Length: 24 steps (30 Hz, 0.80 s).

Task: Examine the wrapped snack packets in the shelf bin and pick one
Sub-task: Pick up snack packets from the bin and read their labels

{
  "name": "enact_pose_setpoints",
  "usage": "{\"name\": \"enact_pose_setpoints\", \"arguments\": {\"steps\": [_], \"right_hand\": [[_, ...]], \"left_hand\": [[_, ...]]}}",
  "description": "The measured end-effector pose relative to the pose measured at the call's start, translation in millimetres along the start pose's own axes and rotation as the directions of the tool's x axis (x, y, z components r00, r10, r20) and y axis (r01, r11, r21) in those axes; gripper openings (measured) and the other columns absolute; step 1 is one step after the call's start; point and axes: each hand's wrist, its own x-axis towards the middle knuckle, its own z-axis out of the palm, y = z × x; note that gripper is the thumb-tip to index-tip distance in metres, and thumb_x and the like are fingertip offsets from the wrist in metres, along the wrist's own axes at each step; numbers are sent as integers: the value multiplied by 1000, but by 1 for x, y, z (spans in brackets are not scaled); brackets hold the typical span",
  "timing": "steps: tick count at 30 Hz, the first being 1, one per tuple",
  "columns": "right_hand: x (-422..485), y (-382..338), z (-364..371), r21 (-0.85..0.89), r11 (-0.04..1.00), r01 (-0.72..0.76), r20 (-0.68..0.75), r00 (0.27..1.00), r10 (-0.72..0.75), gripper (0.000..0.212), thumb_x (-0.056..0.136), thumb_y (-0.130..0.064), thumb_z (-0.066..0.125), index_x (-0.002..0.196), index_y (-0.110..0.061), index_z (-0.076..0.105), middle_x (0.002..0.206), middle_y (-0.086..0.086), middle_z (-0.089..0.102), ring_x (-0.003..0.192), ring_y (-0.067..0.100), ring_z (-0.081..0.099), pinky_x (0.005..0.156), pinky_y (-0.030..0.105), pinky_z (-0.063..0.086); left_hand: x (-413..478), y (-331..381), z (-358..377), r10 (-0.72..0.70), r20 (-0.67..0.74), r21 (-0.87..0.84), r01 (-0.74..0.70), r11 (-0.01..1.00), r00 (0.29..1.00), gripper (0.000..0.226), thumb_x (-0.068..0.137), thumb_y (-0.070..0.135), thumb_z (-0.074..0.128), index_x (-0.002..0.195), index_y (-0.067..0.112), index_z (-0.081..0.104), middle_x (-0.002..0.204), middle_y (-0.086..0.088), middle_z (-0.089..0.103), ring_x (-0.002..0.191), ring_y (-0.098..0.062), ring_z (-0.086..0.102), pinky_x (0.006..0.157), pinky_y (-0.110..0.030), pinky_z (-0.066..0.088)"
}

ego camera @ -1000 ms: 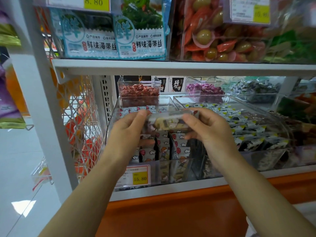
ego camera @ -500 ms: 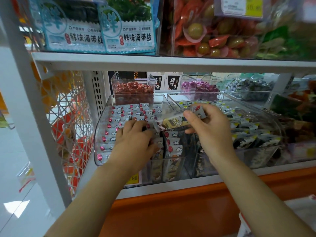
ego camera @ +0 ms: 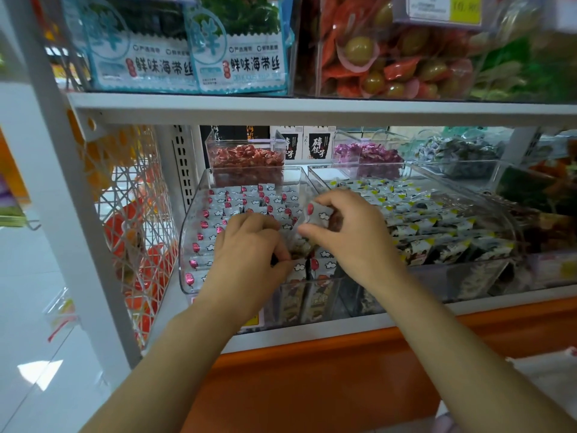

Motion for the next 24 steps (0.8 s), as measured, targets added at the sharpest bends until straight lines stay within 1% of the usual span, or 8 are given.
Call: {"name": "enact_pose_setpoints", "arguments": {"steps": [4, 6, 9, 13, 15, 17, 19, 24], "right_hand": [[5, -2, 8, -150, 985, 85, 110, 992, -69, 47, 78, -30, 73, 117, -9, 61, 106, -1, 54, 98, 11, 49, 78, 14, 32], [5, -3, 11, -208, 971, 115, 173, 982, -79, 46, 79, -29, 72, 120, -10, 61, 114, 4, 57, 106, 18, 53, 88, 23, 39], [6, -6, 13, -275, 951, 139, 238, 969, -73, 43, 81, -29, 70, 120, -12, 61, 118, 4, 58, 109, 19, 54, 93, 27, 40], [3, -8, 15, -388, 886, 255, 367, 924, -105, 21, 92, -30, 54, 100, -17, 68, 88, -6, 56, 99, 20, 53, 90, 35, 37], [1, -6, 17, -440, 843, 308, 451, 888, -89, 26, 95, -26, 43, 98, -21, 69, 85, -10, 55, 102, 18, 46, 90, 35, 27], [2, -4, 16, -438, 849, 294, 481, 875, -55, 31, 94, -20, 41, 108, -23, 68, 98, -7, 63, 107, 16, 42, 92, 34, 23], [5, -4, 15, -412, 875, 252, 477, 878, -28, 35, 93, -13, 41, 117, -25, 64, 107, 0, 63, 110, 17, 42, 94, 34, 25], [19, -4, 12, -356, 924, 135, 436, 899, 36, 38, 92, -6, 41, 111, -28, 66, 113, 6, 57, 106, 23, 51, 91, 39, 45]], "left_hand": [[-3, 1, 0, 31, 24, 68, -32, 997, 999, 5, 80, 28, 69, 80, 23, 69, 125, 9, 51, 122, -14, 27, 101, -31, 22], [-3, -1, -1, -8, 61, 41, 5, 999, 998, 6, 79, 30, 70, 81, 25, 70, 125, 10, 50, 123, -14, 26, 101, -31, 22], [-1, -3, -10, -41, 102, -43, 45, 998, 994, 4, 78, 33, 70, 78, 30, 69, 114, 14, 46, 122, -15, 29, 97, -28, 24], [3, -10, -21, -73, 71, -106, 80, 991, 995, 7, 80, 20, 67, 77, 26, 68, 109, 5, 56, 112, -13, 40, 84, -17, 19], [4, -13, -26, -99, 38, -115, 103, 988, 994, 12, 82, 14, 63, 78, 25, 67, 109, 3, 56, 111, -14, 42, 90, -19, 23], [4, -15, -29, -119, 25, -133, 121, 984, 993, 17, 83, 9, 60, 80, 25, 66, 107, 5, 53, 115, -15, 44, 105, -29, 27], [5, -17, -31, -133, 28, -137, 136, 981, 991, 20, 84, 5, 56, 86, 22, 67, 110, 3, 54, 117, -19, 45, 109, -39, 28], [5, -21, -31, -174, 32, -165, 177, 970, 984, 24, 87, 4, 52, 93, 22, 66, 117, 0, 54, 121, -21, 41, 104, -34, 32]]}}
